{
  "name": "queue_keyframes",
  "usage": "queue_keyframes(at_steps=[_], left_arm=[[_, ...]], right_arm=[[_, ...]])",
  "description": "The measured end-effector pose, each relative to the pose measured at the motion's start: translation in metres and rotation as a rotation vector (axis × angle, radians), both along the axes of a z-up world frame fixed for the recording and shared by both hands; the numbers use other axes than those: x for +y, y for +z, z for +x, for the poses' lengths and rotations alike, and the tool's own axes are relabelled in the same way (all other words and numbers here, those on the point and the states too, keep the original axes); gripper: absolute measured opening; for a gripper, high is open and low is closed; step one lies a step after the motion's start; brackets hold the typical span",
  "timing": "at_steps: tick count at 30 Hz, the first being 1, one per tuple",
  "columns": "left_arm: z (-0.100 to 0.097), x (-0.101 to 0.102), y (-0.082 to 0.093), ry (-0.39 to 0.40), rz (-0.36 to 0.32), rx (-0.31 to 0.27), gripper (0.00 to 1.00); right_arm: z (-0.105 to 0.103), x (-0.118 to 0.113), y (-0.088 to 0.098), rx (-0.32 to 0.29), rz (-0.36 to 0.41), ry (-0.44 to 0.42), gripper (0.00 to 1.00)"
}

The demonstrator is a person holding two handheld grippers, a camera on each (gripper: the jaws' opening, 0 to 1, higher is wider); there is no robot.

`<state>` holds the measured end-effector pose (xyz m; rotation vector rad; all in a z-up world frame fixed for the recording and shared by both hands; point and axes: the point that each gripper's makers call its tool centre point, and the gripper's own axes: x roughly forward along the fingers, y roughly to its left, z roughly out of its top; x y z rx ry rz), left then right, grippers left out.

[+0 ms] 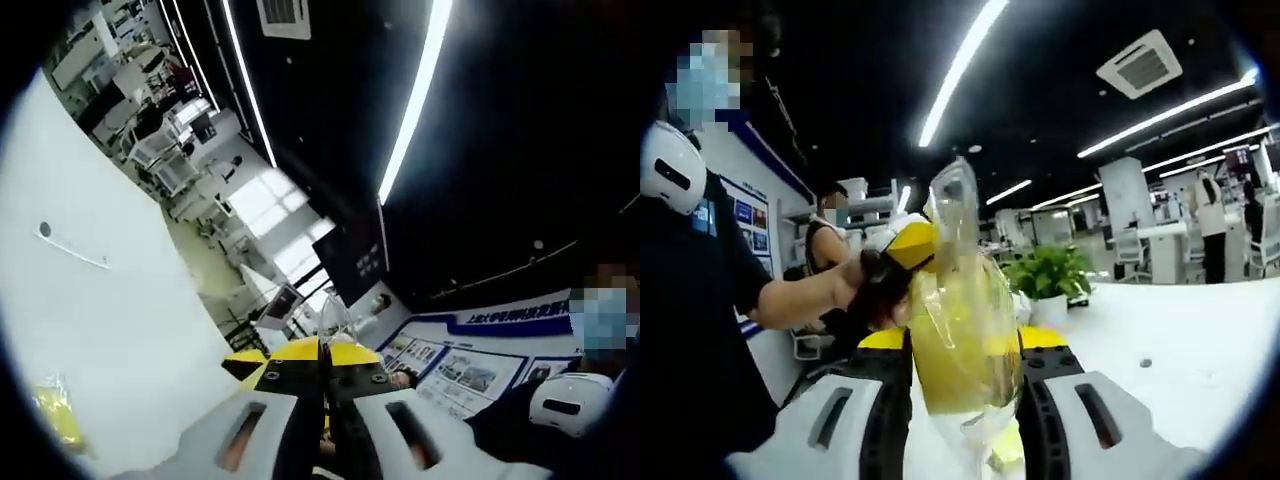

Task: Compare the silicone blocks by pressing each to a similar depth, holding the contact briefly, and releasing to observe deformation and rebound differences across the visible hardness samples.

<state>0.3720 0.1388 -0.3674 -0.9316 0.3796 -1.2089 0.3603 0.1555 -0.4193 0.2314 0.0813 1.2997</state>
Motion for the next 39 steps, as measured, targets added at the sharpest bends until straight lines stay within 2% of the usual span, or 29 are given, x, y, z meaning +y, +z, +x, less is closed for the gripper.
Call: queue_keyframes(at_steps=[1, 7, 10, 11, 13, 20, 25, 28, 39], left_arm=[[0.000, 0.001, -0.001, -0.004, 0.003, -0.001, 0.00], [0.000, 0.006, 0.000, 0.008, -0.004, -0.006, 0.00], [0.000, 0.009, 0.001, 0.016, 0.002, -0.017, 0.00], [0.001, 0.010, 0.000, 0.022, 0.002, -0.019, 0.00], [0.003, 0.012, -0.004, 0.027, 0.009, -0.011, 0.00], [0.006, 0.012, -0.009, 0.043, 0.039, -0.031, 0.00], [0.006, 0.011, -0.006, 0.045, 0.046, -0.053, 0.00], [0.007, 0.011, -0.007, 0.052, 0.050, -0.057, 0.00], [0.007, 0.006, -0.012, 0.053, 0.044, -0.025, 0.00]], right_arm=[[-0.001, 0.001, 0.001, 0.020, 0.012, 0.008, 0.32], [-0.005, 0.010, 0.003, -0.006, 0.002, 0.031, 0.25], [-0.006, 0.013, 0.004, 0.003, -0.011, 0.037, 0.22], [-0.006, 0.013, 0.003, 0.010, -0.025, 0.034, 0.20], [-0.008, 0.014, -0.001, 0.074, -0.048, 0.060, 0.19], [-0.004, 0.012, -0.005, 0.053, -0.083, 0.044, 0.13], [-0.001, 0.010, -0.004, 0.024, -0.096, 0.042, 0.11], [-0.001, 0.009, -0.005, 0.027, -0.102, 0.029, 0.11], [-0.002, 0.002, -0.010, 0.097, -0.082, -0.003, 0.14]])
